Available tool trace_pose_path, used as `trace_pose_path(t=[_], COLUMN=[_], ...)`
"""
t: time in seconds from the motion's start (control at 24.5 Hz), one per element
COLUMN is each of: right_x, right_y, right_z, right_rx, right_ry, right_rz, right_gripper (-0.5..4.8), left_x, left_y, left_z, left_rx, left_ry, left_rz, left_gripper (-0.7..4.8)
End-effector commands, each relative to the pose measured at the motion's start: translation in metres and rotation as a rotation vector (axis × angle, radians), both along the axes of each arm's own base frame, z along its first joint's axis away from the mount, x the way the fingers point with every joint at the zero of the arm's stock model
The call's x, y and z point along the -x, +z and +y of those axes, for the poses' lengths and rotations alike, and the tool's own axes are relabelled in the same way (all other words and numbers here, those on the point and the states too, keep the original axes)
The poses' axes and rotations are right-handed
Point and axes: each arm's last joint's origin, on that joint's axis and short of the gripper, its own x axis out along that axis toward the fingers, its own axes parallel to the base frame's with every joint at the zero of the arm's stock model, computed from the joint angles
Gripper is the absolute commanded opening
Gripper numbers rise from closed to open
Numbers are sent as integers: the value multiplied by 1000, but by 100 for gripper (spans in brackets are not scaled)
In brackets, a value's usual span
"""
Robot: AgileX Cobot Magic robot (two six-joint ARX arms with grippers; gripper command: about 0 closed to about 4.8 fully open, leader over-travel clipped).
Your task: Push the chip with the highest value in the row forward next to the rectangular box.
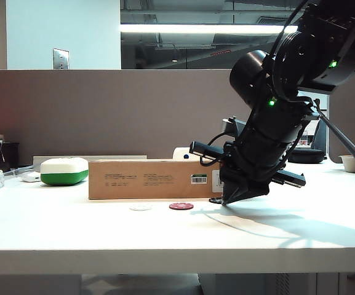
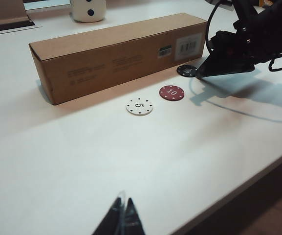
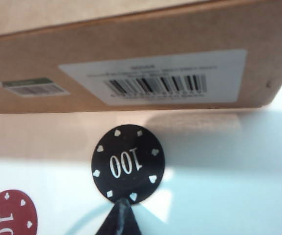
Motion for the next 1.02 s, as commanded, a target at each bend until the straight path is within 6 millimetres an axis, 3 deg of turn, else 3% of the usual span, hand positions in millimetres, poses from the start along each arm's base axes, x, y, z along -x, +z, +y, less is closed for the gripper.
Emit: trace_pose_path(t=[0.04, 1.02], right_x=[3, -2], right_y=[-10, -4], right_z=[-3, 3], right_rx=[30, -45], right_ry=[-7, -1], right_rz=[43, -9], right_gripper=[-5, -5], left_x=[0, 0], left_y=[2, 2], left_z=[0, 0], left_rx=[6, 6], left_ry=[-1, -1], left_rz=[-9, -9], left_gripper=[-5, -5])
